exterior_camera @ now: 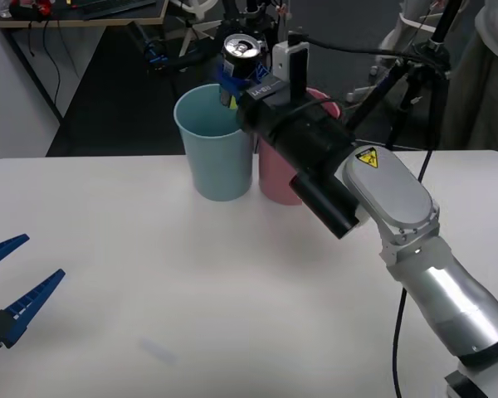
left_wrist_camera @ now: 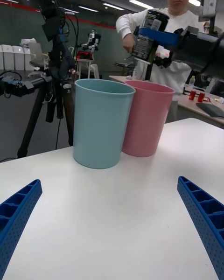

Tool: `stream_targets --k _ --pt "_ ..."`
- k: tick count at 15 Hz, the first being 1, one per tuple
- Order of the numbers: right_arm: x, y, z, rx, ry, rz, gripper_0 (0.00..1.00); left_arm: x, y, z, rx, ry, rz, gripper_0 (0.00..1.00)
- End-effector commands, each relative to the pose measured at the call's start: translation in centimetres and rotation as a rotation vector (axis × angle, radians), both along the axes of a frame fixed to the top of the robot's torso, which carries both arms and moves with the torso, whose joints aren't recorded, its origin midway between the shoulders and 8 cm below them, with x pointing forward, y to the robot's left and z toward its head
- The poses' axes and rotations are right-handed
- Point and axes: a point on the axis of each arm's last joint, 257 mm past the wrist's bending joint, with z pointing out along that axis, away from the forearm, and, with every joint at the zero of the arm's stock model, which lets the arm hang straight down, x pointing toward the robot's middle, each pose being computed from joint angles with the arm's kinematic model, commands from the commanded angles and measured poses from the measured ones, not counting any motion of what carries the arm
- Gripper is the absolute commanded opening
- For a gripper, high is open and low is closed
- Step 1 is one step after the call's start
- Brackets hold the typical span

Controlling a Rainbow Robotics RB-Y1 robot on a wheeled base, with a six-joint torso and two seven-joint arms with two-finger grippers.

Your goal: Grasp the object on the table and drop it into the matching bin: aluminum can to the light blue bin, PET bottle to the pink bin.

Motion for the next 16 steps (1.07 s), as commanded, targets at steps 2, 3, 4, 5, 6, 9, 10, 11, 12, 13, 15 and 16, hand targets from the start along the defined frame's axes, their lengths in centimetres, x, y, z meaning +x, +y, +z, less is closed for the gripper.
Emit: stream_targets --k 2,3,4,5,6,9,10,11,12,13,15,16 --pt "3.0 2.0 -0.4 -0.037 0.025 -0.048 0.00 0.0 0.0 0.0 0.000 0.000 0.000 1.00" --pt "3.7 2.1 -0.7 -0.045 0.033 -0.065 0.00 0.0 0.0 0.0 0.000 0.000 0.000 1.00" --pt "4.5 2.4 -1.0 -0.054 0.043 -0.080 0.00 0.0 0.0 0.0 0.000 0.000 0.000 1.00" --pt "5.1 2.6 -1.3 -0.068 0.048 -0.094 0.00 0.0 0.0 0.0 0.000 0.000 0.000 1.00" --pt "5.6 2.8 -1.4 -0.078 0.053 -0.106 0.00 0.0 0.0 0.0 0.000 0.000 0.000 1.00" --pt "6.7 3.3 -1.8 -0.094 0.068 -0.126 0.00 0.0 0.0 0.0 0.000 0.000 0.000 1.00" --pt "6.7 3.4 -1.8 -0.092 0.069 -0.129 0.00 0.0 0.0 0.0 0.000 0.000 0.000 1.00" --pt "6.6 3.5 -1.7 -0.088 0.070 -0.126 0.00 0.0 0.0 0.0 0.000 0.000 0.000 1.00" --pt "6.6 3.5 -1.7 -0.086 0.072 -0.126 0.00 0.0 0.0 0.0 0.000 0.000 0.000 1.00" --pt "6.6 3.5 -1.8 -0.086 0.073 -0.124 0.08 0.0 0.0 0.0 0.000 0.000 0.000 1.00" --pt "6.6 3.5 -1.7 -0.084 0.073 -0.123 1.00 0.0 0.0 0.0 0.000 0.000 0.000 1.00" --pt "6.5 3.7 -1.6 -0.092 0.064 -0.123 1.00 0.0 0.0 0.0 0.000 0.000 0.000 1.00"
